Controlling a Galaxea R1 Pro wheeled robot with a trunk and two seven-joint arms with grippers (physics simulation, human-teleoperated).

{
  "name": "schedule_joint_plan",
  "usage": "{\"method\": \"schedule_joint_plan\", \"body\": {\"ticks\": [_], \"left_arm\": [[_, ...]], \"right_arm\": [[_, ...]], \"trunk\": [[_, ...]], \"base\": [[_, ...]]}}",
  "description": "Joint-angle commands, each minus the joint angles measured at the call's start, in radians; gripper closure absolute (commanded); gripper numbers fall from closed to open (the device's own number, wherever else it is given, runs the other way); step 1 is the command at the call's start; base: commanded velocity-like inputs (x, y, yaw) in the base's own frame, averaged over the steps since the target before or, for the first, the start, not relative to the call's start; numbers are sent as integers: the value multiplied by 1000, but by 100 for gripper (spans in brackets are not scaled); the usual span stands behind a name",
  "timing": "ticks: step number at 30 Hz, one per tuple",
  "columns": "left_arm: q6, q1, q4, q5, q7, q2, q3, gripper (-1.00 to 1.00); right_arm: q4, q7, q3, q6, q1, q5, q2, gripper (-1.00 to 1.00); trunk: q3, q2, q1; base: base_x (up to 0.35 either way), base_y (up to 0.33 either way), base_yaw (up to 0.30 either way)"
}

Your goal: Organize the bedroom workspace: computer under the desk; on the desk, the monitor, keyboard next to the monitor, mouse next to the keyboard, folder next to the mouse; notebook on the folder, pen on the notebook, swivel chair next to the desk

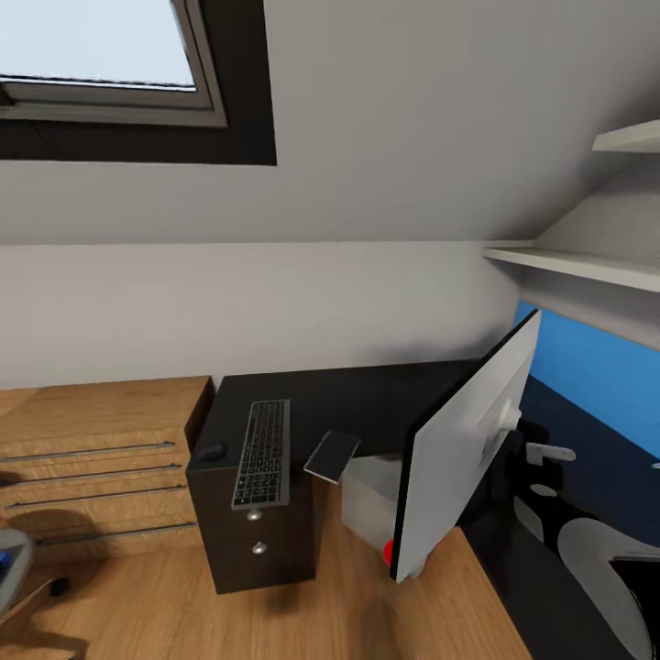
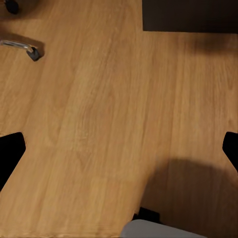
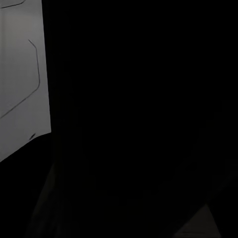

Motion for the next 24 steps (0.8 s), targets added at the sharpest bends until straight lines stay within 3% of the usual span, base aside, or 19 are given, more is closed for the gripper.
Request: {"method": "schedule_joint_plan", "body": {"ticks": [1,24], "left_arm": [[-1,0,-2,8,5,0,-9,-100],[-2,0,-2,8,6,-1,-9,-100]], "right_arm": [[2,0,8,-5,-1,-15,0,100],[2,0,8,-7,-1,-14,0,100]], "trunk": [[-1,-1,-1],[-1,-1,-1]], "base": [[-336,0,0],[-336,0,0]]}}
